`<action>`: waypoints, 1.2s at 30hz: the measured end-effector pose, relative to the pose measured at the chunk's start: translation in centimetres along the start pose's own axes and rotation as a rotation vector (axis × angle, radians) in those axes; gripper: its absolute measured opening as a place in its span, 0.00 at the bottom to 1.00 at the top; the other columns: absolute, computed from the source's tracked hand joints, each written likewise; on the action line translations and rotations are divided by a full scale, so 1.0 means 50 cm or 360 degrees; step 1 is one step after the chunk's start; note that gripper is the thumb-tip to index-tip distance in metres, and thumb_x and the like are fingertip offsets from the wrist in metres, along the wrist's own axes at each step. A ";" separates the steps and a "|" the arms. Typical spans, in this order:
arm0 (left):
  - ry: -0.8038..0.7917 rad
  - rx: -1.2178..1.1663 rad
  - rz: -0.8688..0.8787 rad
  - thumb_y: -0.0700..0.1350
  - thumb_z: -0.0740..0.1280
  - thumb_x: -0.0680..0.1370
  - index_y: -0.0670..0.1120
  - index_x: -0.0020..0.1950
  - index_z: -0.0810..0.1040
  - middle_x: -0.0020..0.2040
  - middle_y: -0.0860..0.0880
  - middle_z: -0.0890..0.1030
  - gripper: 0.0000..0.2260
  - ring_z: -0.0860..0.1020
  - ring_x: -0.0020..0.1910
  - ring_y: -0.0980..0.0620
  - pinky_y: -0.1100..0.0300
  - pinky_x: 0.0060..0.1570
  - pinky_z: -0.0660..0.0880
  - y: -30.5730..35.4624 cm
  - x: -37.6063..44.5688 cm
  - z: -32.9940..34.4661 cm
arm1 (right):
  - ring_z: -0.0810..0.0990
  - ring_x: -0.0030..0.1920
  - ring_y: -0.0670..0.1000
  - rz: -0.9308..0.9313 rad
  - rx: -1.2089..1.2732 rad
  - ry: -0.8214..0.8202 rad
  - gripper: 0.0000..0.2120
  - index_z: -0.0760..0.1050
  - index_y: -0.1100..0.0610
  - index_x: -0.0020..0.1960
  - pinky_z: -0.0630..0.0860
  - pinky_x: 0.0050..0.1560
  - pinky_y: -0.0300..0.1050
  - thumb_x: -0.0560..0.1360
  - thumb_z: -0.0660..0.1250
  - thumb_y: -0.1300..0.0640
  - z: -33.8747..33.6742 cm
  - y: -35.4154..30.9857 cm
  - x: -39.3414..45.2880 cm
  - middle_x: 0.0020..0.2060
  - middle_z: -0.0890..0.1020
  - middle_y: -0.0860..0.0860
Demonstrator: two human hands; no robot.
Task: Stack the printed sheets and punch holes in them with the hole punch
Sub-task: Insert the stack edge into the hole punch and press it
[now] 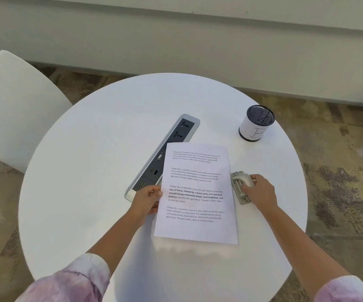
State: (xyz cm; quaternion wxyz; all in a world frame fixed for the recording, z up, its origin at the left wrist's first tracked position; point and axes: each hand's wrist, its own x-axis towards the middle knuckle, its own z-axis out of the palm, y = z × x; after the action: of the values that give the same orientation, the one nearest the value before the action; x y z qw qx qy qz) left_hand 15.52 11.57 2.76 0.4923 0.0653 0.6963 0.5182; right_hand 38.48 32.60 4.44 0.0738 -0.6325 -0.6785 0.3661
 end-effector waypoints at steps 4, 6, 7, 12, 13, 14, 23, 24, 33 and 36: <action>0.0015 -0.0009 -0.0020 0.37 0.62 0.77 0.47 0.44 0.77 0.34 0.52 0.83 0.07 0.78 0.29 0.54 0.64 0.29 0.76 0.001 0.001 0.012 | 0.74 0.45 0.52 0.0001 0.0010 -0.0016 0.16 0.73 0.57 0.57 0.69 0.42 0.44 0.71 0.67 0.57 -0.001 -0.002 -0.001 0.50 0.79 0.52; 0.0010 -0.0009 -0.0031 0.37 0.62 0.77 0.47 0.44 0.77 0.30 0.55 0.83 0.08 0.78 0.25 0.56 0.66 0.26 0.74 -0.001 0.002 0.019 | 0.75 0.44 0.52 0.0002 0.0022 -0.0020 0.15 0.73 0.57 0.57 0.69 0.42 0.44 0.71 0.67 0.56 -0.002 -0.001 -0.002 0.49 0.79 0.52; 0.0010 -0.0009 -0.0033 0.37 0.63 0.77 0.47 0.44 0.77 0.30 0.55 0.83 0.07 0.78 0.25 0.56 0.67 0.25 0.74 -0.002 0.001 0.023 | 0.75 0.44 0.52 0.0002 0.0026 -0.0024 0.15 0.73 0.57 0.57 0.69 0.42 0.44 0.71 0.67 0.56 -0.002 0.000 -0.002 0.49 0.79 0.51; 0.0022 -0.0010 -0.0045 0.36 0.63 0.76 0.46 0.44 0.78 0.37 0.48 0.81 0.06 0.76 0.26 0.54 0.65 0.26 0.75 -0.012 -0.001 0.042 | 0.75 0.42 0.50 0.0025 0.0109 -0.0057 0.15 0.74 0.58 0.56 0.69 0.38 0.42 0.70 0.69 0.56 0.007 -0.001 -0.002 0.49 0.79 0.52; 0.0023 -0.0018 -0.0051 0.36 0.63 0.76 0.46 0.44 0.77 0.38 0.47 0.81 0.06 0.77 0.25 0.54 0.65 0.26 0.75 -0.014 -0.001 0.046 | 0.75 0.43 0.50 0.0027 0.0126 -0.0056 0.16 0.74 0.58 0.56 0.69 0.41 0.42 0.71 0.70 0.55 0.012 -0.001 -0.002 0.50 0.79 0.53; 0.0027 -0.0022 -0.0056 0.36 0.63 0.76 0.45 0.44 0.77 0.38 0.46 0.81 0.06 0.77 0.25 0.54 0.65 0.26 0.75 -0.016 -0.001 0.047 | 0.75 0.44 0.51 0.0026 0.0138 -0.0050 0.16 0.74 0.59 0.56 0.70 0.43 0.42 0.71 0.70 0.55 0.015 -0.001 -0.003 0.50 0.80 0.53; 0.0068 0.0006 -0.0056 0.37 0.63 0.77 0.45 0.45 0.77 0.37 0.47 0.81 0.05 0.77 0.26 0.54 0.66 0.26 0.75 -0.018 0.010 0.045 | 0.74 0.44 0.50 -0.0046 0.0111 -0.0049 0.17 0.73 0.60 0.57 0.68 0.36 0.38 0.71 0.70 0.54 0.017 -0.004 -0.007 0.51 0.79 0.53; 0.0076 0.0000 -0.0056 0.37 0.63 0.77 0.45 0.44 0.77 0.37 0.47 0.81 0.05 0.77 0.26 0.54 0.66 0.26 0.75 -0.019 0.012 0.046 | 0.74 0.44 0.50 -0.0051 0.0101 -0.0043 0.17 0.73 0.60 0.56 0.69 0.39 0.40 0.71 0.70 0.54 0.018 -0.004 -0.007 0.51 0.79 0.54; 0.0083 0.0026 -0.0030 0.37 0.64 0.76 0.44 0.46 0.78 0.38 0.46 0.81 0.04 0.77 0.30 0.51 0.63 0.30 0.76 -0.023 0.021 0.044 | 0.74 0.59 0.57 -0.0053 0.0135 0.0124 0.30 0.65 0.59 0.66 0.70 0.54 0.49 0.72 0.65 0.42 0.014 -0.015 0.003 0.62 0.70 0.58; 0.0118 0.0044 -0.0001 0.37 0.64 0.76 0.44 0.47 0.79 0.37 0.45 0.81 0.04 0.76 0.29 0.51 0.59 0.32 0.74 -0.029 0.021 0.046 | 0.73 0.61 0.58 -0.0114 0.0221 0.0308 0.25 0.64 0.58 0.65 0.70 0.57 0.53 0.76 0.57 0.41 0.015 -0.039 0.025 0.64 0.68 0.59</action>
State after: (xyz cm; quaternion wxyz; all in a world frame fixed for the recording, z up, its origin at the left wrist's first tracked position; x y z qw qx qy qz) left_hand 17.32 13.07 1.03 0.4653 0.0529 0.7213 0.5103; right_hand 36.24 33.57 4.59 0.1956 -0.6336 -0.6635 0.3465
